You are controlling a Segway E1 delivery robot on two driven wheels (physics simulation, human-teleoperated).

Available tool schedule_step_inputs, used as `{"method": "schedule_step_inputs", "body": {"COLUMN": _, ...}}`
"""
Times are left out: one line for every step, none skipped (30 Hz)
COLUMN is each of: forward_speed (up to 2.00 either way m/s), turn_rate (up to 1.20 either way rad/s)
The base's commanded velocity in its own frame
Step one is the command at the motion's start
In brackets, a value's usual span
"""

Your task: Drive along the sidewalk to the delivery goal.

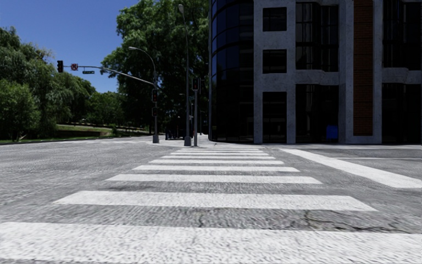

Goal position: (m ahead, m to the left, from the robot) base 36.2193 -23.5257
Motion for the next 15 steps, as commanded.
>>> {"method": "schedule_step_inputs", "body": {"forward_speed": 2.00, "turn_rate": 0.00}}
{"method": "schedule_step_inputs", "body": {"forward_speed": 2.00, "turn_rate": 0.00}}
{"method": "schedule_step_inputs", "body": {"forward_speed": 2.00, "turn_rate": 0.00}}
{"method": "schedule_step_inputs", "body": {"forward_speed": 2.00, "turn_rate": 0.00}}
{"method": "schedule_step_inputs", "body": {"forward_speed": 2.00, "turn_rate": 0.00}}
{"method": "schedule_step_inputs", "body": {"forward_speed": 2.00, "turn_rate": 0.00}}
{"method": "schedule_step_inputs", "body": {"forward_speed": 2.00, "turn_rate": 0.00}}
{"method": "schedule_step_inputs", "body": {"forward_speed": 2.00, "turn_rate": 0.00}}
{"method": "schedule_step_inputs", "body": {"forward_speed": 2.00, "turn_rate": 0.00}}
{"method": "schedule_step_inputs", "body": {"forward_speed": 2.00, "turn_rate": 0.00}}
{"method": "schedule_step_inputs", "body": {"forward_speed": 2.00, "turn_rate": 0.00}}
{"method": "schedule_step_inputs", "body": {"forward_speed": 2.00, "turn_rate": 0.00}}
{"method": "schedule_step_inputs", "body": {"forward_speed": 2.00, "turn_rate": 0.00}}
{"method": "schedule_step_inputs", "body": {"forward_speed": 2.00, "turn_rate": 0.00}}
{"method": "schedule_step_inputs", "body": {"forward_speed": 2.00, "turn_rate": 0.00}}
